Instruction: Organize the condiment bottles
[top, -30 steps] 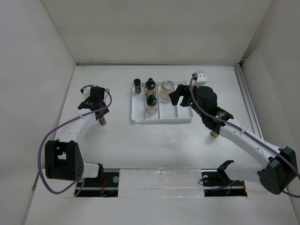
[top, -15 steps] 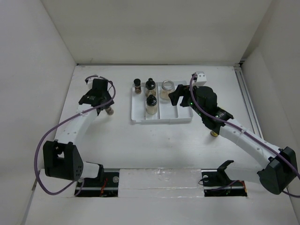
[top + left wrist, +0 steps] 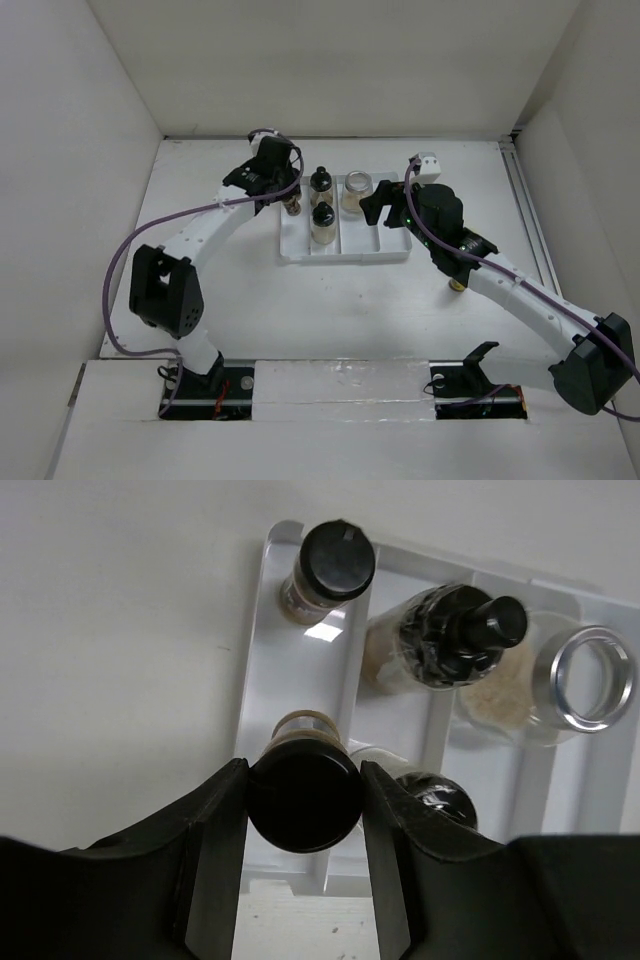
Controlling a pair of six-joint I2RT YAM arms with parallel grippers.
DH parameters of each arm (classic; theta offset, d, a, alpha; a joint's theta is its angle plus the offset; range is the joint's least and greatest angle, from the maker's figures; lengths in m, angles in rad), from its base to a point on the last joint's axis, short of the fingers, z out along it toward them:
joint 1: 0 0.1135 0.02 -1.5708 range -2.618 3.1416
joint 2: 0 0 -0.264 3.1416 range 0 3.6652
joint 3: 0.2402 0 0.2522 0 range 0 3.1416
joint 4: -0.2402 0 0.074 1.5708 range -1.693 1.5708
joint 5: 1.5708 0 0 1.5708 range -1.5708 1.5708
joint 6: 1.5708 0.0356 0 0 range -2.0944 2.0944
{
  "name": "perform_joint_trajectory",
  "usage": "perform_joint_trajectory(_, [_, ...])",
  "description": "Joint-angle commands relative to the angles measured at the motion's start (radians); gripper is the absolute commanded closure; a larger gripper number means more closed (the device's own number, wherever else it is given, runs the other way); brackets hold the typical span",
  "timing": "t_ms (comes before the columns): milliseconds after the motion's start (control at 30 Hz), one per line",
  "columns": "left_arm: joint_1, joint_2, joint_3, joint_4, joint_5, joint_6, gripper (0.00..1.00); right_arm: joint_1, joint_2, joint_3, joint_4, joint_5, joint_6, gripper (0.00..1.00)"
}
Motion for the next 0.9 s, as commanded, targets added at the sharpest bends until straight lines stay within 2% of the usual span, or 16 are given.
perform_joint_trajectory(0, [-0.002,0.045,0.037,0.002,-0.01,-0.013,0.77,-0.004,-0.013,0.001,0.039,0.008,0.008,0.15])
perform_joint_trajectory(167, [-0.011,0.122,0.048,0.013,0.002,-0.004,0.77,-0.004,-0.004,0.001,0.039,0.008,0.008,0.15])
perform_joint_trajectory(433, [-0.011,0.163,0.038,0.045,-0.01,0.016,0.77,-0.004,0.005,0.001,0.039,0.008,0.008,0.15])
perform_joint_trajectory(800, [-0.029,0.194,0.038,0.054,-0.061,0.025,0.69,-0.004,0.014,0.001,0.039,0.018,0.008,0.15])
perform_joint_trajectory(867, [-0.029,0.204,0.038,0.054,-0.061,0.025,0.65,-0.004,0.014,0.001,0.039,0.018,0.008,0.15])
